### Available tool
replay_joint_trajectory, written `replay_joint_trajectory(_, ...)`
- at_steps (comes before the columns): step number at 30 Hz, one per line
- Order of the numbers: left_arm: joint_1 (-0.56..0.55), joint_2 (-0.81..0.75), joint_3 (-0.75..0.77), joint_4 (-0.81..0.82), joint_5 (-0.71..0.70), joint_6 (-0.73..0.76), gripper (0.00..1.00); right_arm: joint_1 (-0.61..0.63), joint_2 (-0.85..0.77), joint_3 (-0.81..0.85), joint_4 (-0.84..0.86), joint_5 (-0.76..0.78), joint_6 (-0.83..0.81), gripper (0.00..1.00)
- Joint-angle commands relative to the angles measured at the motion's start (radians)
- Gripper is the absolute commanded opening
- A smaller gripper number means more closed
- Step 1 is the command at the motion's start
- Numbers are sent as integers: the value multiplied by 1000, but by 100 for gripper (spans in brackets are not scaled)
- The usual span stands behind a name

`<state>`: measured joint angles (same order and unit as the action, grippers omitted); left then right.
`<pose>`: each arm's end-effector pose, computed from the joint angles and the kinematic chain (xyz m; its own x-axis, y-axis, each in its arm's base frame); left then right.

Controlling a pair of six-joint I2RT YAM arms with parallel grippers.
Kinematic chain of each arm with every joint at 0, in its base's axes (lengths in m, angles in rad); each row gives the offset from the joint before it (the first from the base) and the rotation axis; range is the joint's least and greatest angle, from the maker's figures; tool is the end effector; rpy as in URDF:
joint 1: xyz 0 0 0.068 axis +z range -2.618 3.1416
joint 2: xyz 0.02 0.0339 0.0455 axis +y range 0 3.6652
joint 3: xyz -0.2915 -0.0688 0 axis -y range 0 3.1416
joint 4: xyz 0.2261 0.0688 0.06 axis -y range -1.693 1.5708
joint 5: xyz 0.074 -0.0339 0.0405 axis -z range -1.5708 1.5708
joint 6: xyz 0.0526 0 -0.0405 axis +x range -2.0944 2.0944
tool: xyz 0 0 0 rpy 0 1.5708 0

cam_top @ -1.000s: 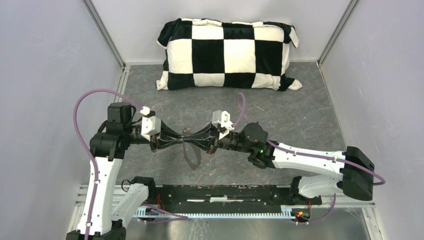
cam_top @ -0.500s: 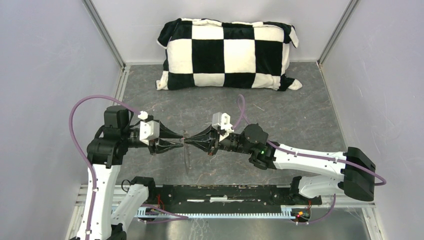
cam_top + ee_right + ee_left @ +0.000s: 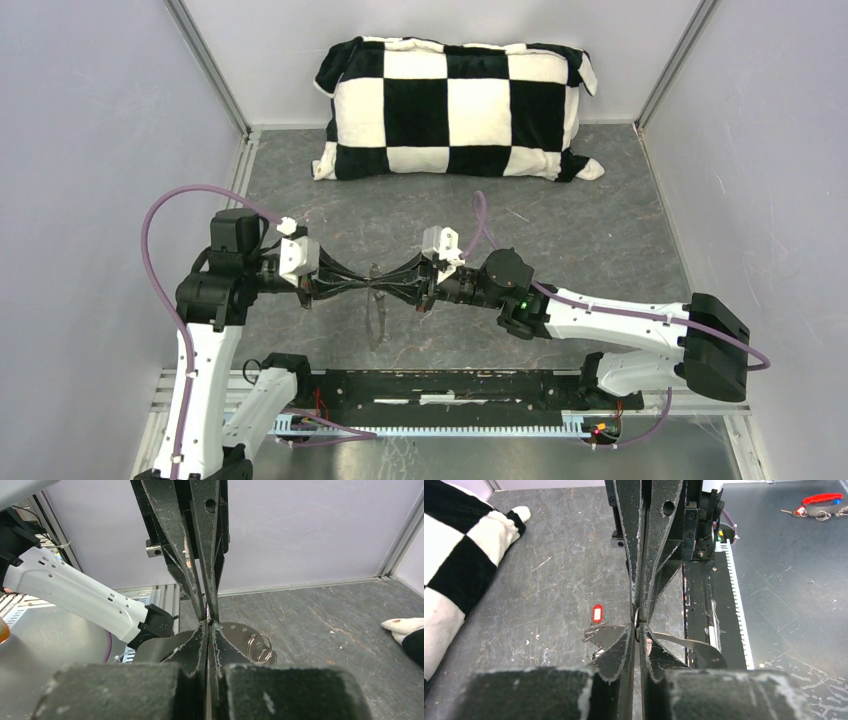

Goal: Put the keys on the keyring

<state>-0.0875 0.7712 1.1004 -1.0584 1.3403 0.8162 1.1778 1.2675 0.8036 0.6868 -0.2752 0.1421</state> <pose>0.0649 -0.0571 0.3892 0.0868 0.1595 -0.9834 0.9926 0.0700 0.0990 0.0954 0.2674 0.3717 -0.0565 0.2197 -0.9739 -0.9925 0.0936 0.0787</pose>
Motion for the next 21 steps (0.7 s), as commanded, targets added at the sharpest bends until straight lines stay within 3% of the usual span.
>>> replay_joint_trajectory(1, -4, 16, 3, 22, 10, -17, 7, 0, 1, 19, 67, -18, 16, 1)
replay_joint_trajectory(4, -4, 7, -10, 21, -16, -1, 2, 0, -14, 15, 59, -21, 7, 1)
replay_joint_trajectory(5, -4, 5, -12, 22, -18, 4, 2, -2, -17, 24, 34, -24, -1, 5)
replay_joint_trajectory(8, -4, -2, -11, 21, -34, 33, 2, -15, -31, 83, -119, -40, -71, 30)
replay_joint_trajectory(12, -4, -13, -12, -10, -71, 139, 2, -42, -57, 185, -387, -88, -219, 49)
replay_joint_trajectory(17, -9, 13, 6, -174, -87, 386, 2, -47, 5, 420, -798, -143, -409, 53)
replay_joint_trajectory(21, -10, 42, 28, -273, -98, 514, 2, -47, 57, 531, -961, -185, -486, 49)
